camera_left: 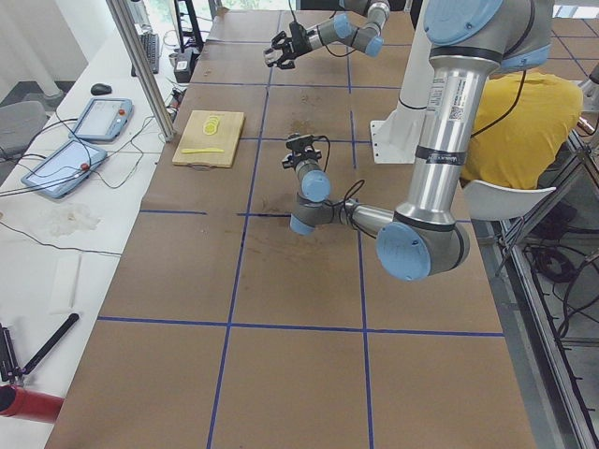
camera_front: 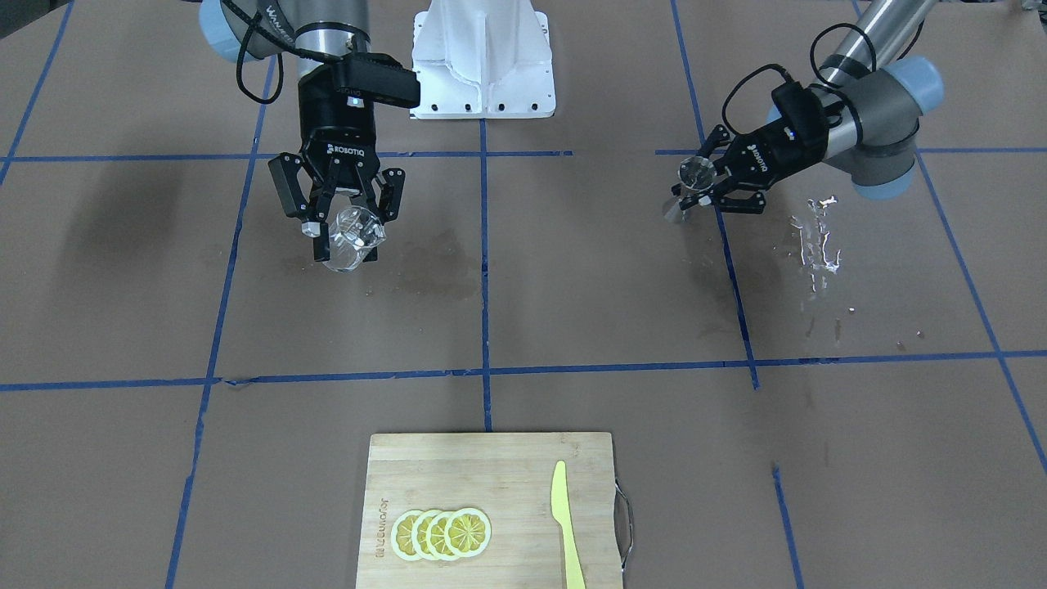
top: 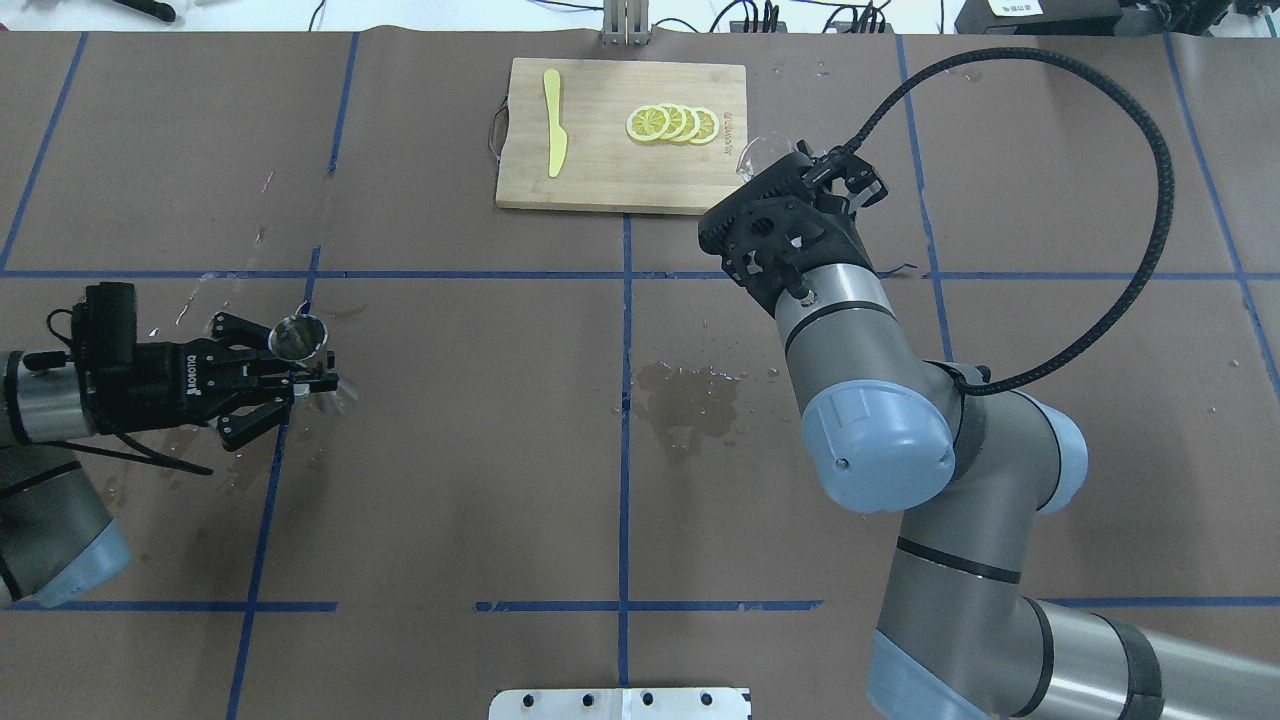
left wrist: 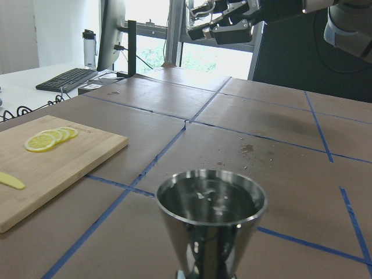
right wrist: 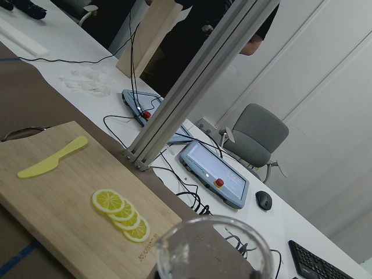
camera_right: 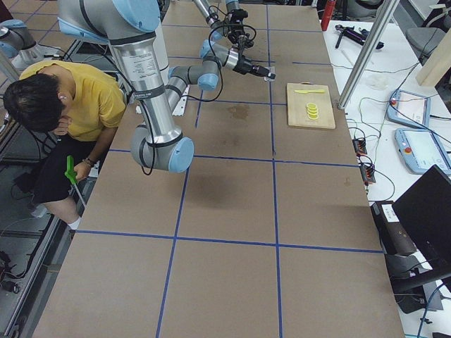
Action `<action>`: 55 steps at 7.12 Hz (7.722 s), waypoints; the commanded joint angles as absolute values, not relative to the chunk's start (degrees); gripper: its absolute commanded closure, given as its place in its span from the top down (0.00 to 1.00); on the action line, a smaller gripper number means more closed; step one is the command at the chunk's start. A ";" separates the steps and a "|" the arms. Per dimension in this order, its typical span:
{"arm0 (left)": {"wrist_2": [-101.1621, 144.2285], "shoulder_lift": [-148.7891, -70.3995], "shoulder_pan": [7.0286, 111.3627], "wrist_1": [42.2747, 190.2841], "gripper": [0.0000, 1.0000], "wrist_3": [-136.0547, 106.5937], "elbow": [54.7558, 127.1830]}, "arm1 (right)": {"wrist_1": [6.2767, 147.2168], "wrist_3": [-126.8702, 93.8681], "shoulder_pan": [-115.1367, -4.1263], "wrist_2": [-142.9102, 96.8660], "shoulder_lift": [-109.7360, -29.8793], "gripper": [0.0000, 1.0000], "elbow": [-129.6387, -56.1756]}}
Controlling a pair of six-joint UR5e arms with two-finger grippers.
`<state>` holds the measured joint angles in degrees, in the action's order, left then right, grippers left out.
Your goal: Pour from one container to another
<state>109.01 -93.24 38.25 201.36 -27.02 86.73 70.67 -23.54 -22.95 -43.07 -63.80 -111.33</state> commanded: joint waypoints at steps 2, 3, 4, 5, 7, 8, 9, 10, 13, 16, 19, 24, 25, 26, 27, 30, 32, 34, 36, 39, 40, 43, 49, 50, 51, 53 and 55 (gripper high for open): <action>96.83 -85.52 37.62 206.71 0.00 -34.52 89.91 | 70.58 -23.47 -22.85 -43.07 -63.81 0.00 -111.36; 95.29 -85.00 37.36 206.89 0.00 -34.71 89.91 | 70.58 -23.38 -22.85 -43.07 -63.81 0.00 -111.36; 91.71 -84.47 36.48 206.98 0.00 -34.72 89.83 | 70.58 -23.38 -22.85 -43.07 -63.81 0.00 -111.36; 87.15 -84.11 33.43 206.98 0.00 -34.72 89.74 | 70.58 -23.38 -22.85 -43.07 -63.90 0.00 -111.36; 79.50 -81.58 27.63 207.07 0.00 -34.80 89.74 | 70.66 -23.29 -22.85 -43.07 -63.90 0.00 -111.27; 75.71 -81.13 25.07 207.07 0.00 -34.89 89.65 | 70.58 -23.29 -22.85 -43.07 -63.90 0.00 -111.27; 71.41 -80.17 22.79 206.98 0.00 -35.41 89.30 | 70.58 -23.29 -22.85 -43.07 -63.90 0.00 -111.27; 66.67 -79.72 20.85 206.98 0.00 -36.03 88.25 | 70.66 -23.20 -22.85 -43.07 -63.90 0.00 -111.27; 53.74 -79.89 18.11 206.37 0.00 -37.52 86.22 | 70.58 -23.20 -22.85 -43.07 -63.90 0.00 -111.27; 46.69 -80.68 16.09 201.64 0.00 -37.44 85.25 | 70.58 -23.29 -22.68 -43.07 -63.81 0.00 -111.36; 46.49 -80.95 13.54 198.83 0.00 -36.83 84.73 | 70.58 -23.12 -22.68 -43.07 -63.98 0.00 -111.36; 44.93 -84.19 12.04 199.33 0.00 -40.16 80.96 | 70.58 -22.94 -22.59 -43.07 -63.90 0.00 -111.36; 43.35 -84.29 12.04 199.16 0.00 -40.08 80.86 | 70.58 -22.94 -22.67 -43.07 -63.90 0.00 -111.36; 43.33 -84.29 11.95 199.33 0.00 -40.17 80.95 | 70.58 -23.03 -22.68 -43.07 -63.90 0.00 -111.36; 43.42 -84.46 11.87 199.42 0.00 -40.43 80.95 | 70.58 -22.94 -22.68 -43.07 -63.90 0.00 -111.36; 43.68 -84.55 10.20 199.51 0.00 -40.52 80.95 | 70.58 -22.94 -22.68 -43.07 -63.98 0.00 -111.36; 43.59 -84.55 9.76 199.34 0.00 -40.52 80.95 | 70.58 -22.94 -22.68 -43.07 -64.07 0.00 -111.36; 43.51 -84.55 9.76 199.16 0.00 -40.43 80.77 | 70.58 -22.94 -22.68 -43.07 -64.07 0.00 -111.36; 43.51 -84.64 9.76 198.90 0.00 -40.34 80.77 | 70.58 -22.85 -22.68 -43.07 -64.07 0.00 -111.36; 43.51 -84.64 9.49 198.81 0.00 -39.99 80.60 | 70.58 -22.85 -22.68 -43.07 -64.07 0.00 -111.36; 43.51 -84.64 9.41 198.81 0.00 -39.90 80.60 | 70.58 -22.85 -22.68 -43.07 -64.07 0.00 -111.36; 43.51 -85.16 9.40 198.81 0.00 -39.64 80.25 | 70.58 -22.85 -22.68 -43.07 -64.07 0.00 -111.36; 43.51 -86.31 9.40 198.72 0.21 -39.55 79.10 | 70.58 -22.85 -22.68 -43.07 -63.98 0.00 -111.44; 43.51 -86.22 9.40 198.81 0.36 -39.55 79.10 | 70.58 -22.85 -22.68 -43.07 -63.98 0.00 -111.45; 43.51 -86.13 9.40 198.81 0.42 -39.46 79.10 | 70.58 -22.85 -22.68 -43.07 -63.98 0.00 -111.45; 43.51 -86.22 9.40 198.81 0.54 -39.46 79.10 | 70.58 -22.85 -22.68 -43.07 -63.98 0.00 -111.45; 43.51 -85.96 9.49 199.33 0.87 -39.46 79.36 | 70.58 -22.76 -22.68 -43.07 -63.90 0.00 -111.45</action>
